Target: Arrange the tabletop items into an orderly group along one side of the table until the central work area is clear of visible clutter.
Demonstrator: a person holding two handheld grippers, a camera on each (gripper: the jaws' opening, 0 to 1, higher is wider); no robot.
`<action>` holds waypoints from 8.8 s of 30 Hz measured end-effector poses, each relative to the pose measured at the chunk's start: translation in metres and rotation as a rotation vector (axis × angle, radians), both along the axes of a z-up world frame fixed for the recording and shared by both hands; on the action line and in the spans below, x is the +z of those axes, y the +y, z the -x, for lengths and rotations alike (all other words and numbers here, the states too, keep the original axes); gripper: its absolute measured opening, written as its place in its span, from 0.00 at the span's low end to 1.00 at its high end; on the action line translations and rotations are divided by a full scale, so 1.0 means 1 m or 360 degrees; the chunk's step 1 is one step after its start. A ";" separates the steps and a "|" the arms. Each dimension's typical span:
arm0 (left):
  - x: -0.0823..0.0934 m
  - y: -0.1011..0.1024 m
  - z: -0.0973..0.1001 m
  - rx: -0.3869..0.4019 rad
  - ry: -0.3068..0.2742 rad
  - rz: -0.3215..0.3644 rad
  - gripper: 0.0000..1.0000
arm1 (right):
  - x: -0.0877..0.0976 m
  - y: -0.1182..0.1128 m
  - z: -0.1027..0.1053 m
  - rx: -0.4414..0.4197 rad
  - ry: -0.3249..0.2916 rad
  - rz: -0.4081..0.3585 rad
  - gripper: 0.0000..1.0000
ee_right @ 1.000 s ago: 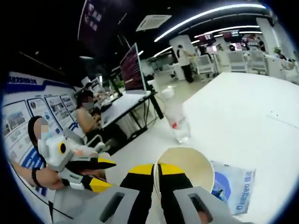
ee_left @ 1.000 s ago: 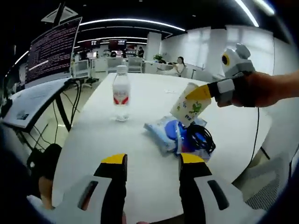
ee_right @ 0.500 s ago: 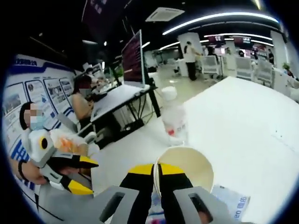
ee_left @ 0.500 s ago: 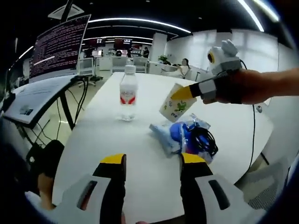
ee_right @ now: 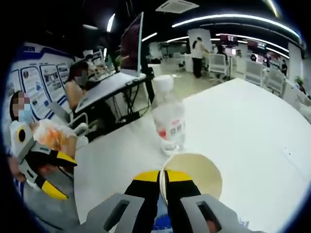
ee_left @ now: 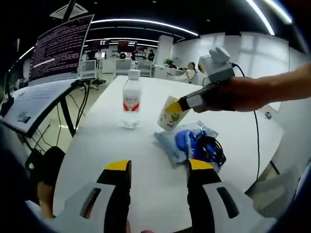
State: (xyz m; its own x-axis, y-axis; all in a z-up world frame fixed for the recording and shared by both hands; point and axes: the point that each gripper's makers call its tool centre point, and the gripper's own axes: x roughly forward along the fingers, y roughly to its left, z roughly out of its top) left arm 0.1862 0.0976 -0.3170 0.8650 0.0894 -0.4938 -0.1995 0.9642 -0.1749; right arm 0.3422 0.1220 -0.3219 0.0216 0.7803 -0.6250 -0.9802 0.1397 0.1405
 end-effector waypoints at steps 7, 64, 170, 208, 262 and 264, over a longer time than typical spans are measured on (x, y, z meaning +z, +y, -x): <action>-0.001 -0.004 -0.002 -0.0034 0.0025 -0.0013 0.44 | -0.025 0.017 -0.008 0.0060 -0.0126 0.0070 0.00; 0.000 -0.008 -0.005 -0.0040 -0.0015 0.0074 0.43 | -0.017 0.024 -0.019 0.0295 -0.0616 0.0216 0.26; -0.070 -0.124 -0.094 -0.0391 0.0361 0.0367 0.06 | -0.079 -0.207 -0.003 -0.0748 0.0160 0.0224 0.05; -0.038 -0.136 -0.101 -0.0528 0.0264 0.0242 0.02 | -0.046 -0.232 0.004 -0.0933 0.0176 0.0018 0.04; -0.019 -0.238 -0.163 -0.0943 0.0280 0.0102 0.02 | -0.043 -0.345 -0.027 -0.1359 0.0305 -0.0107 0.04; -0.018 -0.242 -0.164 -0.0950 0.0288 0.0106 0.01 | -0.045 -0.349 -0.028 -0.1373 0.0313 -0.0106 0.04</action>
